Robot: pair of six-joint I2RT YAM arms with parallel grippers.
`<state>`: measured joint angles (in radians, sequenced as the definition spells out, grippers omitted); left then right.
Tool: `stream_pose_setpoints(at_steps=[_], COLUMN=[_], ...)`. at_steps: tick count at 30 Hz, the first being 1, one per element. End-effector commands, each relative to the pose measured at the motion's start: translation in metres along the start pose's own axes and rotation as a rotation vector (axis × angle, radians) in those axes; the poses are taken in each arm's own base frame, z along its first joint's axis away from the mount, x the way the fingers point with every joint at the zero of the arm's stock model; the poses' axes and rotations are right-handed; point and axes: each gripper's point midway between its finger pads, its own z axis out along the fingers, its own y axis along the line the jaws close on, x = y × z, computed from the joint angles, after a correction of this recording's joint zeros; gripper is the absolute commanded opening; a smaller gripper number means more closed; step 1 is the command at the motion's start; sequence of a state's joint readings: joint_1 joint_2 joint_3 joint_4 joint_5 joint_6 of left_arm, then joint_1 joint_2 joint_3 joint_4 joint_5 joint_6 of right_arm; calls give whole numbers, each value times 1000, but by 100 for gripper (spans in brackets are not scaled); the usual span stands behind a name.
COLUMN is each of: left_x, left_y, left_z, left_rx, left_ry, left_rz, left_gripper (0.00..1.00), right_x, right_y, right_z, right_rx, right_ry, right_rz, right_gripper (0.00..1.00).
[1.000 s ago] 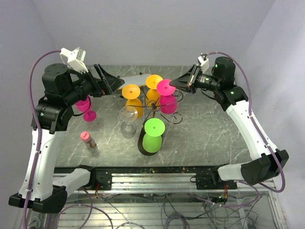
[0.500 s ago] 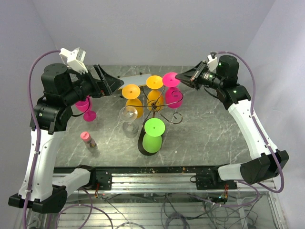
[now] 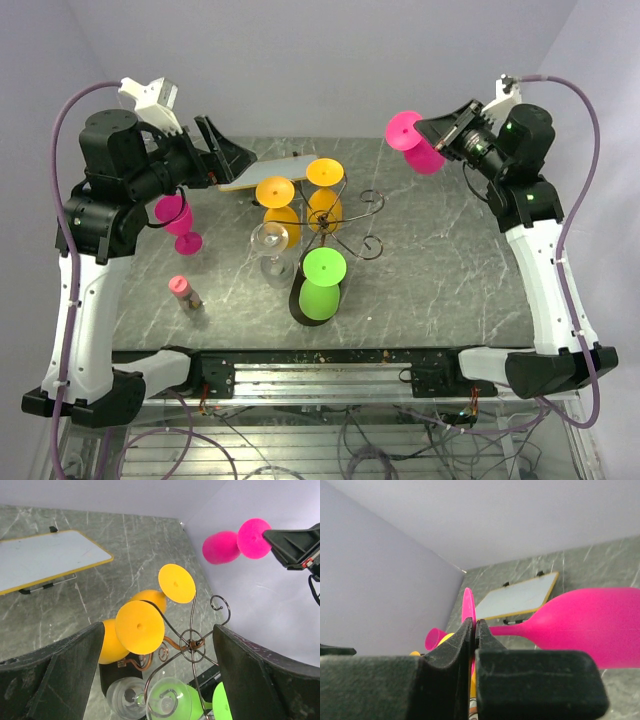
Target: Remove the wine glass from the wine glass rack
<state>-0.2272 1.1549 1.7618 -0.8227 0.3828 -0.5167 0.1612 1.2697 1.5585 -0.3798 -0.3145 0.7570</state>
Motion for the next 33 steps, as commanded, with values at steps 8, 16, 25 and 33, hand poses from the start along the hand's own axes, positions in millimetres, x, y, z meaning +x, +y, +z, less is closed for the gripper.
stream_pose_setpoints(at_steps=[8, 16, 25, 33], left_x=[-18, -20, -30, -27], left_y=[-39, -55, -78, -93], left_z=[2, 5, 7, -11], left_rx=[198, 332, 523, 633], left_ry=[-64, -121, -146, -155], left_rz=[-62, -153, -264, -286], left_gripper=[99, 99, 99, 99], right_x=[-37, -34, -26, -18], right_y=[82, 155, 224, 243], right_z=[-23, -51, -81, -93], right_rx=[-338, -813, -1135, -1254], right_ry=[-89, 75, 267, 340], right_rz=[-97, 254, 507, 638], right_gripper=[0, 0, 0, 0])
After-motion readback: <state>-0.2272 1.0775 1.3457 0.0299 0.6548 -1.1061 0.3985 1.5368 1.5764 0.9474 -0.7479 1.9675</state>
